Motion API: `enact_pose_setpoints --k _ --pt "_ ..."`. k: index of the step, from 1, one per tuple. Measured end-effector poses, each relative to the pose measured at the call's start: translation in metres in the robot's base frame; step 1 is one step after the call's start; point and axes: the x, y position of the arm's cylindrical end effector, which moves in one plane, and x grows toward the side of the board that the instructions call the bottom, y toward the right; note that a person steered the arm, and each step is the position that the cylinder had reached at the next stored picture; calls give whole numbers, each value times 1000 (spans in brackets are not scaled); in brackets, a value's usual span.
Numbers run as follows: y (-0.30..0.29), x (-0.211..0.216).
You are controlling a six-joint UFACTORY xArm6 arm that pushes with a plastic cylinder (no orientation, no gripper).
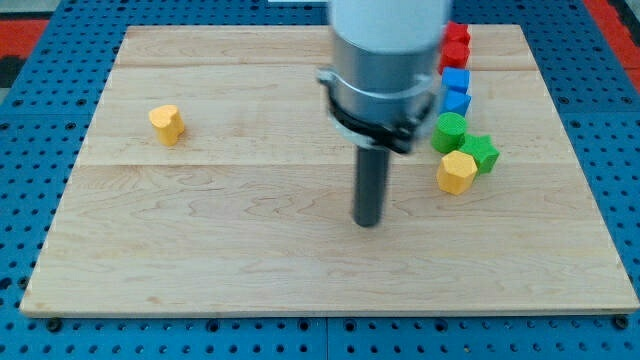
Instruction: Slide the yellow hexagon left side of the green circle
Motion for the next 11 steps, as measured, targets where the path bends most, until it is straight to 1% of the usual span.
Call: enact_pose_setpoints --k 1,2,3,5,6,9,10,11 --pt "64 1" --pt "122 -15" --pt "149 -29" --pt "148 -45" --pt "129 -48" --pt "35 -77" --pt "19 -98" --pt "27 -104"
